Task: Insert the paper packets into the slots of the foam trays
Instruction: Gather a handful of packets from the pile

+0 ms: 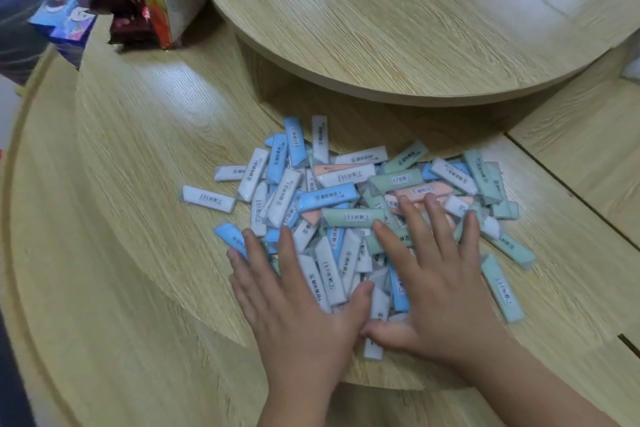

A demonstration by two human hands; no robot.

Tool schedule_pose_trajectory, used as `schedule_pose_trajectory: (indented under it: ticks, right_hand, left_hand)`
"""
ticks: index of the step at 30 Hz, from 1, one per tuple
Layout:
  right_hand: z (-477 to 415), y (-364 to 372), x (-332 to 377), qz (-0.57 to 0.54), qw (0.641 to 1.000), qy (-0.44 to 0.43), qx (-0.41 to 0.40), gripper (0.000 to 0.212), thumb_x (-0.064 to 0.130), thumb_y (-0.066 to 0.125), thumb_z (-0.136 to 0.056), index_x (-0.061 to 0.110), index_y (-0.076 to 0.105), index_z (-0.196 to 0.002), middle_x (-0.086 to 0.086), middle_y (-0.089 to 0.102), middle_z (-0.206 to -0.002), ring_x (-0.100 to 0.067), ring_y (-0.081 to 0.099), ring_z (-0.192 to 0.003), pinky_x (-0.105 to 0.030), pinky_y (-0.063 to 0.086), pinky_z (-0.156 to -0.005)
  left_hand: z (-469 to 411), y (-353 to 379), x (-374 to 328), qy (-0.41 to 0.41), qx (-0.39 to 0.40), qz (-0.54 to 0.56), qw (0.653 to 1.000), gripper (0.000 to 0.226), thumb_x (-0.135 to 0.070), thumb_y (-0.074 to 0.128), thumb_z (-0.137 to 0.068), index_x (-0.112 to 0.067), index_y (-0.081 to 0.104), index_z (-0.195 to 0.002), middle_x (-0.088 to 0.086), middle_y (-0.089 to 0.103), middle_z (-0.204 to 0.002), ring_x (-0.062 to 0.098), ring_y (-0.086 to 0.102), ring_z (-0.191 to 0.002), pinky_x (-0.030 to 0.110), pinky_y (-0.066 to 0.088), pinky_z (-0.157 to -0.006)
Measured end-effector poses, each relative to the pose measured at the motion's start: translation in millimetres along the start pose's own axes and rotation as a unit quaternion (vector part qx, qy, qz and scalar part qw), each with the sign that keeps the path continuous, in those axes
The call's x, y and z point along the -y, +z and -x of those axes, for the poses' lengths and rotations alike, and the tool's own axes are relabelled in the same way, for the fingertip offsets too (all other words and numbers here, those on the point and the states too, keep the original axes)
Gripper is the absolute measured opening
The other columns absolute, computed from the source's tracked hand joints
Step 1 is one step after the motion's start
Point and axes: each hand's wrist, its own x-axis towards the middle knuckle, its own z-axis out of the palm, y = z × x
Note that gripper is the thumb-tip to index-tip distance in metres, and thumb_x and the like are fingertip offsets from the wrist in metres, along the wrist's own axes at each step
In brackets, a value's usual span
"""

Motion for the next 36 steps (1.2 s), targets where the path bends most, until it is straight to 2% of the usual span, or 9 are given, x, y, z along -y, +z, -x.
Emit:
schedule_pose_trajectory:
  ticks: [4, 7, 12, 16, 18, 24, 29, 32, 36]
  right_hand:
    - [-6, -3, -1, 0.000, 1.000, 0.029, -0.006, 0.111, 0.093, 0.041, -0.064, 0.023, 0.032, -0.150, -0.017, 0.023, -0.161, -0.043, 0.012, -0.149, -0.078, 0.009, -0.105]
    - [-2, -5, -12, -0.002, 0.996, 0.059, -0.071, 0.104, 0.091, 0.031, -0.073, 0.020, 0.036, -0.148, -0.018, 0.028, -0.158, -0.043, 0.014, -0.148, -0.077, 0.006, -0.108]
    - [6, -5, -16, -0.038, 0.974, 0.220, -0.028, 0.101, 0.088, 0.023, -0.077, 0.018, 0.036, -0.149, -0.017, 0.023, -0.160, -0.044, 0.011, -0.148, -0.074, 0.014, -0.108]
    - [-5, -1, -1, -0.026, 0.980, 0.197, 0.005, 0.096, 0.082, 0.032, -0.076, 0.019, 0.040, -0.148, -0.013, 0.034, -0.154, -0.041, 0.026, -0.143, -0.069, 0.022, -0.106]
    - [-8, 2, 2, -0.031, 0.982, 0.188, -0.012, 0.090, 0.078, 0.038, -0.077, 0.021, 0.045, -0.146, -0.011, 0.039, -0.151, -0.038, 0.029, -0.142, -0.067, 0.024, -0.105]
    - [-9, 5, 0, -0.040, 0.981, 0.171, -0.079, 0.081, 0.076, 0.033, -0.082, 0.022, 0.053, -0.139, -0.006, 0.046, -0.146, -0.034, 0.038, -0.135, -0.056, 0.032, -0.096]
    - [-15, 8, 3, -0.064, 0.975, 0.166, -0.136, 0.070, 0.068, 0.047, -0.082, 0.022, 0.060, -0.133, -0.006, 0.049, -0.144, -0.035, 0.044, -0.127, -0.053, 0.036, -0.095]
    - [-21, 8, 11, -0.084, 0.973, 0.163, -0.144, 0.065, 0.060, 0.059, -0.080, 0.021, 0.062, -0.131, -0.006, 0.050, -0.145, -0.034, 0.046, -0.125, -0.053, 0.041, -0.094]
    - [-28, 1, 11, -0.118, 0.971, 0.154, -0.137, 0.065, 0.058, 0.058, -0.080, 0.020, 0.061, -0.133, -0.002, 0.051, -0.144, -0.030, 0.047, -0.127, -0.051, 0.042, -0.095]
  left_hand:
    - [-7, 0, -10, -0.098, 0.006, -0.019, 0.995, 0.116, -0.096, 0.031, -0.065, -0.029, 0.004, -0.156, 0.010, -0.014, -0.166, 0.041, -0.008, -0.151, 0.060, 0.004, -0.121]
    - [-10, 1, -13, -0.094, -0.014, -0.017, 0.995, 0.113, -0.097, 0.023, -0.068, -0.029, 0.003, -0.156, 0.013, -0.011, -0.166, 0.043, -0.005, -0.151, 0.061, 0.005, -0.120]
    - [-18, 1, -9, -0.094, -0.018, -0.029, 0.995, 0.107, -0.094, 0.018, -0.074, -0.028, 0.008, -0.157, 0.015, 0.001, -0.166, 0.047, 0.001, -0.149, 0.067, 0.005, -0.117]
    - [-19, 7, -19, -0.036, -0.002, -0.053, 0.998, 0.097, -0.084, 0.034, -0.076, -0.030, 0.024, -0.155, 0.014, 0.025, -0.160, 0.049, 0.012, -0.147, 0.068, 0.009, -0.116]
    - [-19, 10, -20, -0.025, -0.020, -0.040, 0.999, 0.091, -0.079, 0.042, -0.075, -0.033, 0.031, -0.153, 0.010, 0.029, -0.158, 0.046, 0.016, -0.147, 0.067, 0.012, -0.116]
    - [-18, 14, -21, 0.040, -0.093, 0.049, 0.994, 0.070, -0.061, 0.060, -0.077, -0.031, 0.055, -0.140, 0.005, 0.037, -0.154, 0.034, 0.040, -0.135, 0.055, 0.034, -0.110]
    - [-16, 20, -20, 0.062, -0.115, 0.104, 0.986, 0.063, -0.051, 0.067, -0.079, -0.027, 0.060, -0.136, 0.003, 0.043, -0.150, 0.025, 0.045, -0.134, 0.042, 0.034, -0.110]
    - [-17, 21, -24, 0.035, -0.119, 0.154, 0.980, 0.058, -0.044, 0.066, -0.081, -0.026, 0.059, -0.136, -0.002, 0.045, -0.148, 0.014, 0.042, -0.133, 0.036, 0.037, -0.107]
    - [-19, 19, -31, 0.026, -0.121, 0.179, 0.976, 0.053, -0.043, 0.061, -0.085, -0.023, 0.060, -0.134, -0.003, 0.045, -0.148, 0.012, 0.043, -0.134, 0.038, 0.046, -0.101]
